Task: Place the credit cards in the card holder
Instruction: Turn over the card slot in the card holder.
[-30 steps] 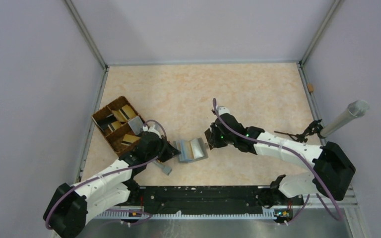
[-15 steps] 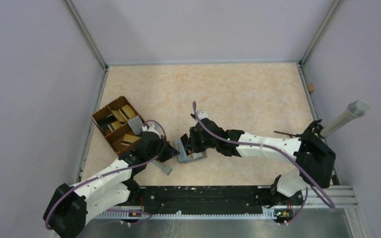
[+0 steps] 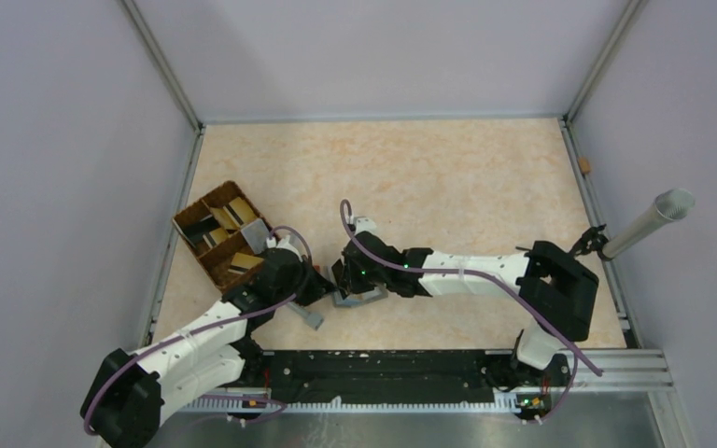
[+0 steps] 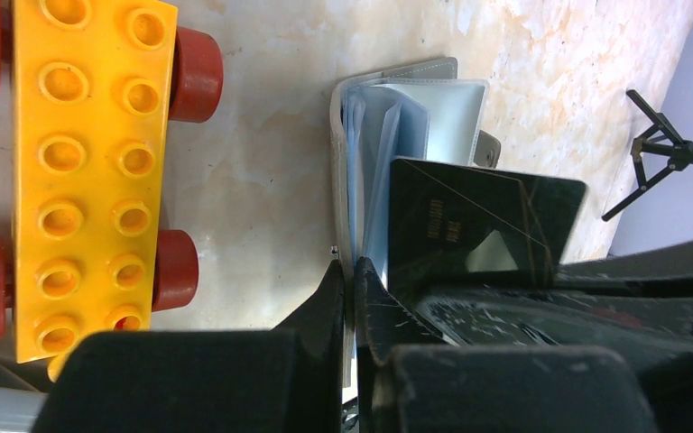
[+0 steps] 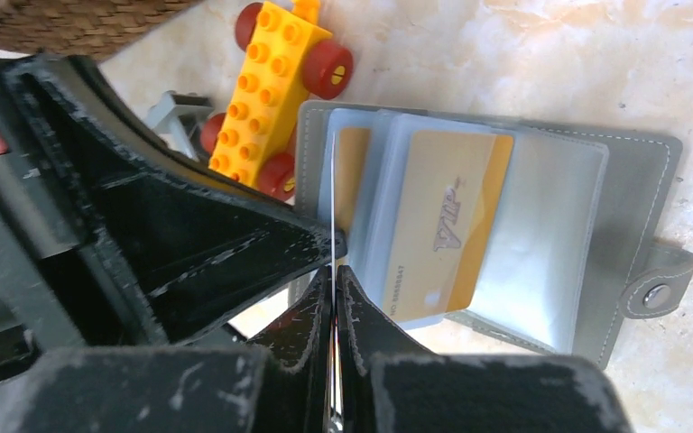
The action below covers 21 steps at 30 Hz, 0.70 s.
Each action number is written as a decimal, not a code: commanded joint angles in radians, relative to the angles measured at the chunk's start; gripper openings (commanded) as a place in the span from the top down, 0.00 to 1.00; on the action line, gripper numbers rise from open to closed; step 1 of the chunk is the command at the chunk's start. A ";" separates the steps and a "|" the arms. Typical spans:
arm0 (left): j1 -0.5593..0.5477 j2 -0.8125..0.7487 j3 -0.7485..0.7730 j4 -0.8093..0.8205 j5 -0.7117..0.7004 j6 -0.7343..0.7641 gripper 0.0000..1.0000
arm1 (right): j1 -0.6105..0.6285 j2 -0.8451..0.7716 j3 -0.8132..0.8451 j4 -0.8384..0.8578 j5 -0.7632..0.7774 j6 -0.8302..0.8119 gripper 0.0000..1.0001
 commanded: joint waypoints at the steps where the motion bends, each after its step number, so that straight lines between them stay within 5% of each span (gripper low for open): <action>1: 0.003 -0.016 0.029 0.027 -0.015 0.003 1.00 | 0.022 0.032 0.058 -0.034 0.086 0.012 1.00; 11: 0.004 0.017 0.037 0.013 -0.041 0.022 0.99 | 0.028 -0.027 0.042 -0.198 0.301 0.000 1.00; 21: 0.004 0.067 0.052 0.003 -0.064 0.041 0.57 | 0.002 -0.030 -0.032 -0.133 0.249 -0.006 1.00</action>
